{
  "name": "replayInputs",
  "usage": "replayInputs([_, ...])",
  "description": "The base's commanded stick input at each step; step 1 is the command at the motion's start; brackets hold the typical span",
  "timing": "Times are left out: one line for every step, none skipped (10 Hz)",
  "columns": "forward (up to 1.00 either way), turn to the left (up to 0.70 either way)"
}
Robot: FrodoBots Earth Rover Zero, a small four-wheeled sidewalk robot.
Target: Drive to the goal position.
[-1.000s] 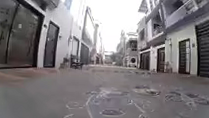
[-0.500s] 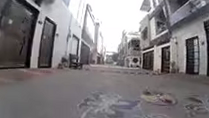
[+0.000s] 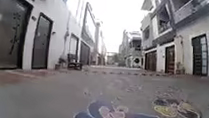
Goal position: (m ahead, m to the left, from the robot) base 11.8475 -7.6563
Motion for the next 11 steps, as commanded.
replayInputs([1.0, 0.06])
replayInputs([1.0, 0.06])
replayInputs([1.0, 0.06])
replayInputs([1.0, 0.06])
replayInputs([1.0, 0.06])
replayInputs([1.0, 0.06])
replayInputs([1.0, 0.06])
replayInputs([1.0, 0.06])
replayInputs([1.0, 0.06])
replayInputs([1.0, 0.06])
replayInputs([1.0, 0.06])
